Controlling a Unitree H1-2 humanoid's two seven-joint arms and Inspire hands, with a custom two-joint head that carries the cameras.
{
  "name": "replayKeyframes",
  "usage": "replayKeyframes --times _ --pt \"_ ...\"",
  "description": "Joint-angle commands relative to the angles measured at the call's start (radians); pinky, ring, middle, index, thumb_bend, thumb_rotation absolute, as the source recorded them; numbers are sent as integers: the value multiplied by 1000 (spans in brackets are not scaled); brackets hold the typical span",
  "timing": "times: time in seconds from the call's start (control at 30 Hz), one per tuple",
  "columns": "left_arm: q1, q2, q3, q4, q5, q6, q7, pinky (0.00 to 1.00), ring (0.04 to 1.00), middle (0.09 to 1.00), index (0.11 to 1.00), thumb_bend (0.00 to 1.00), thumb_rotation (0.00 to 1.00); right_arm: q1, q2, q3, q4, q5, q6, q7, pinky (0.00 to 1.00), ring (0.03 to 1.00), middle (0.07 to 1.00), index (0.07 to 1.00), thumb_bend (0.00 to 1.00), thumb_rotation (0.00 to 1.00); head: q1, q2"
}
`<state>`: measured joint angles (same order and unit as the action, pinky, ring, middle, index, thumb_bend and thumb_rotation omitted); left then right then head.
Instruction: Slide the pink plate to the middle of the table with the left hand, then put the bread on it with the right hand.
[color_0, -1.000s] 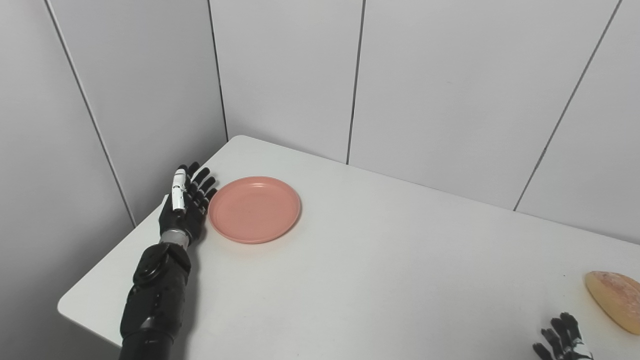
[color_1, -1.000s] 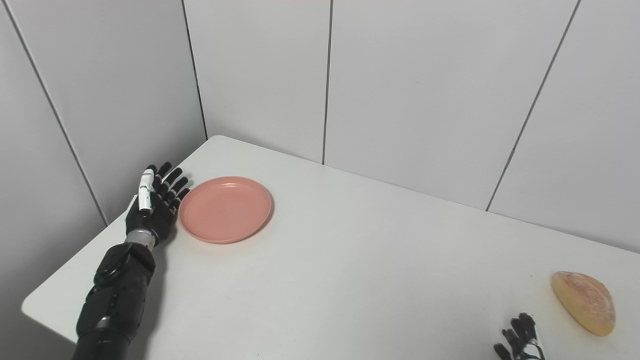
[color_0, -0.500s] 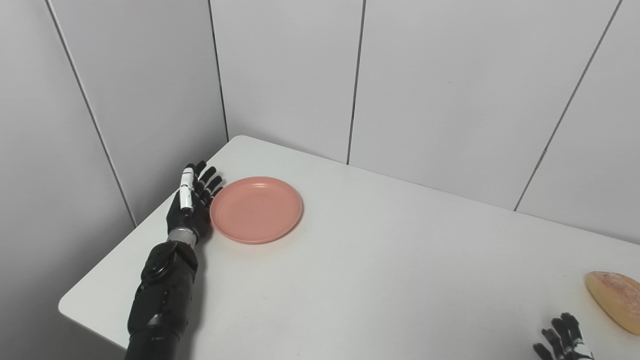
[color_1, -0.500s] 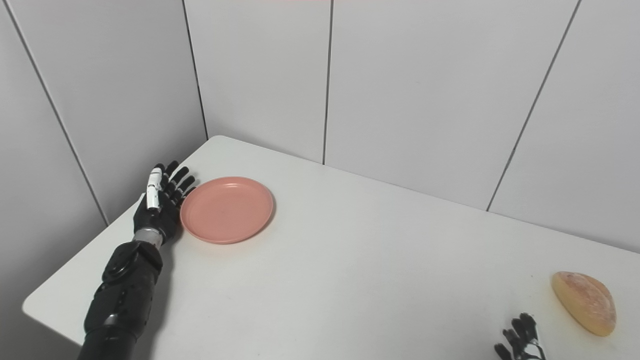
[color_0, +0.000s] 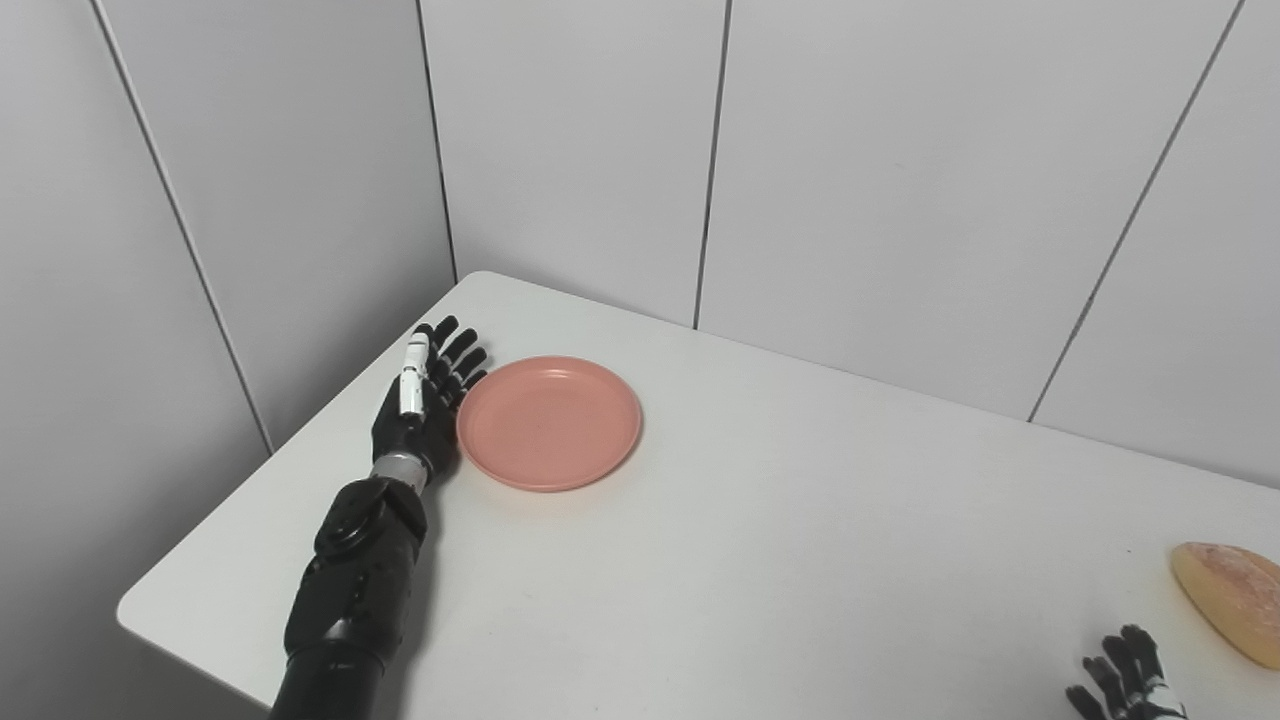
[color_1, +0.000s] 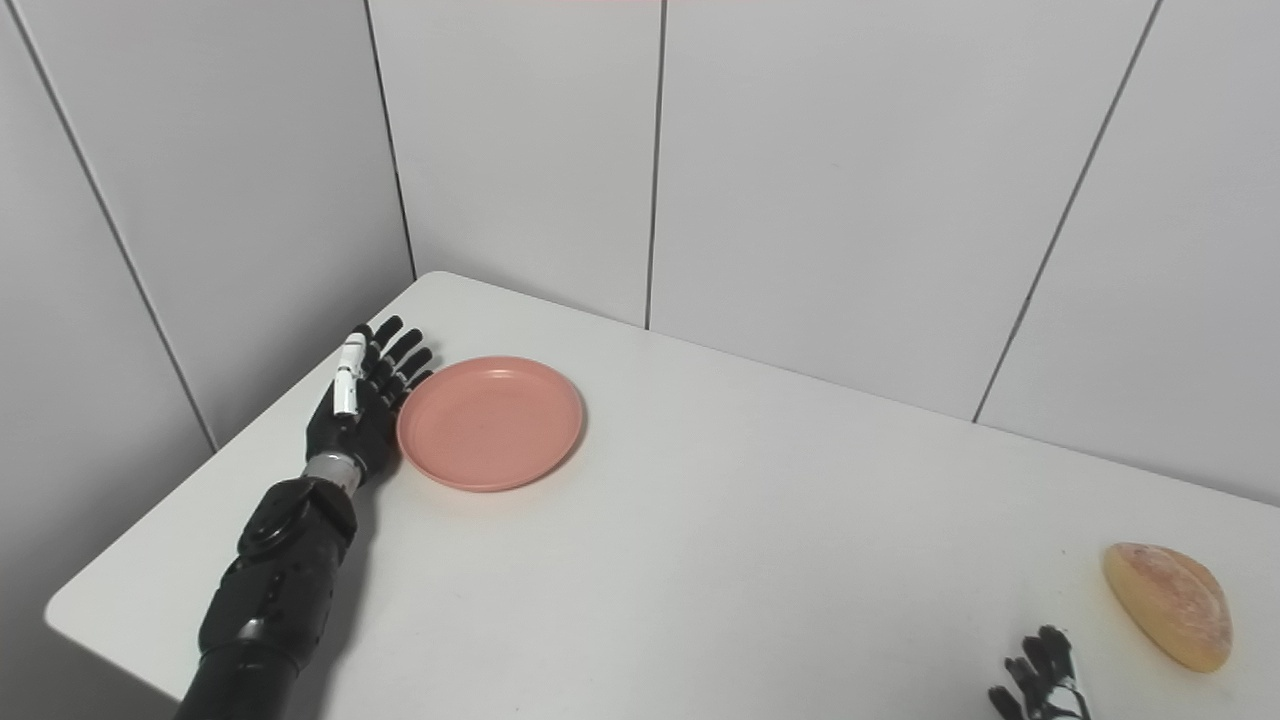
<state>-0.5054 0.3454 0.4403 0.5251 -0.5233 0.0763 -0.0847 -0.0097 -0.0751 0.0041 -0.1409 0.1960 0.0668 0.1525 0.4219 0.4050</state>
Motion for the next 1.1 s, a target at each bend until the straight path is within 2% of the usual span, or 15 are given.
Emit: replayKeyframes --times 0.0,0.07,0.2,0.33,0.43,0.67,0.8,1.07 --pt "-26 -14 -8 9 -1 -1 -9 892 883 883 870 306 1000 -3 4 0 -25 -3 7 -5 1000 1000 1000 1000 243 1000 -5 4" --pt "-27 -22 -14 9 -3 4 -15 867 879 886 871 301 1000 -3 4 2 -26 -2 7 -4 1000 1000 1000 1000 244 1000 -12 8" --pt "-36 -30 -30 34 -1 4 -36 888 887 894 882 304 1000 -2 3 9 -34 -1 11 0 1000 1000 1000 1000 239 1000 -29 14" --pt "-52 -33 -55 79 19 -20 -55 883 889 896 884 358 1000 -1 7 15 -39 -3 7 -5 1000 1000 1000 1000 233 1000 -45 21" --pt "-59 -43 -69 92 20 -16 -61 847 856 864 855 393 1000 2 12 20 -53 -8 18 -14 1000 1000 1000 1000 212 1000 -60 26" --pt "-50 -75 -110 65 25 -5 -68 843 858 870 857 355 1000 9 22 29 -81 -22 40 -26 1000 1000 1000 1000 195 1000 -95 44" --pt "-47 -92 -112 59 21 10 -67 839 854 867 843 365 1000 9 30 31 -92 -25 51 -34 1000 1000 1000 1000 186 1000 -110 51" --pt "-28 -135 -141 -7 45 61 -34 829 845 851 833 359 1000 7 38 29 -87 -42 30 -40 1000 1000 1000 1000 190 1000 -155 72"
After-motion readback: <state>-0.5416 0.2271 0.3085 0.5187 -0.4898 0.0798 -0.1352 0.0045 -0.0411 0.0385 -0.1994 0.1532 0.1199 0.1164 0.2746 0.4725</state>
